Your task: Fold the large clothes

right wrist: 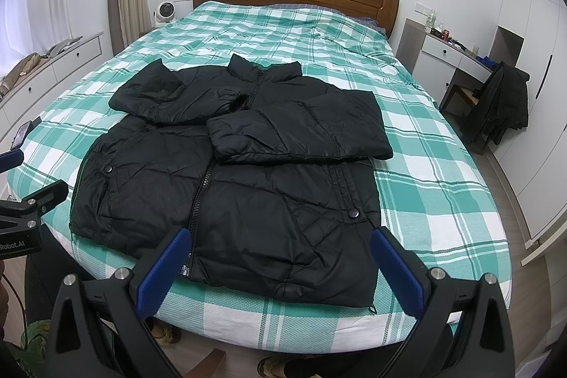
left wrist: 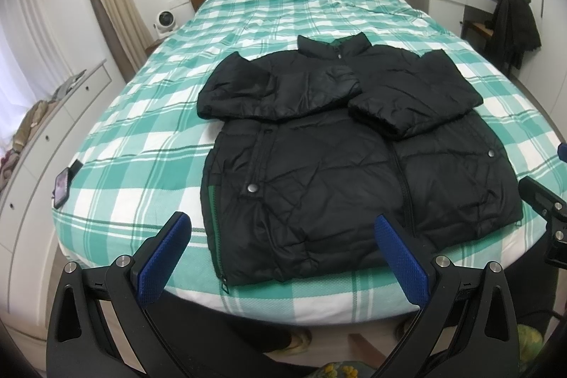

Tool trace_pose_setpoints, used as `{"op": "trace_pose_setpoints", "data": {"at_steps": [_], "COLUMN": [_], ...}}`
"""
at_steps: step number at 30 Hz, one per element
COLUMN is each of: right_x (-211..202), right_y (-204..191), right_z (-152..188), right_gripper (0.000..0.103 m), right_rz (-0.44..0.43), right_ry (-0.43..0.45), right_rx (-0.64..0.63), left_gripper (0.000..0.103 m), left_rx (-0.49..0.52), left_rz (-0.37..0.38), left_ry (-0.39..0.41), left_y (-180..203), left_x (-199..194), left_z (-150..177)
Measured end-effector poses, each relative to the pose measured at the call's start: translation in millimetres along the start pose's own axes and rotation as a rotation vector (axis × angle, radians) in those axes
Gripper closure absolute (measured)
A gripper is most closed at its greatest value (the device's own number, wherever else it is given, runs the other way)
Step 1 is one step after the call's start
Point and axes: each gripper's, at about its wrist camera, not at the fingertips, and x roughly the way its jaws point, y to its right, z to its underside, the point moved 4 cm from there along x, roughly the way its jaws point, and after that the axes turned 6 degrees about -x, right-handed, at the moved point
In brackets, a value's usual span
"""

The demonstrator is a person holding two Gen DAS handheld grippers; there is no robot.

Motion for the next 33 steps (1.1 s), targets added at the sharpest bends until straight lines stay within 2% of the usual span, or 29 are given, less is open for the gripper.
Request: {"op": "trace_pose_setpoints", "data": {"at_steps": [21, 29, 33], "right_x": [-2.0, -1.0, 0.8], "right_y": [-2.9, -0.5, -1.2], "right_z": [-0.6, -2.0, -2.9], "right_gripper": [0.000, 0.000, 0.000], "right_rz": [-0.004, -0.005, 0.009], "right_ry": [0.003, 0.007, -0.002], "right_rx": [-0.018, -0.008, -0.006], "left_gripper": [0.000, 0.000, 0.000], "left_rx": [0.001, -0.004, -0.005], "left_rz": [0.001, 0.046, 0.021], "left_ry": [-0.001, 0.012, -0.004], "left_y": [0.9, -0.2, -2.3], "left_x": [0.0, -3.3, -0.5], "left_z": [-0.4, 2.6, 2.3]}}
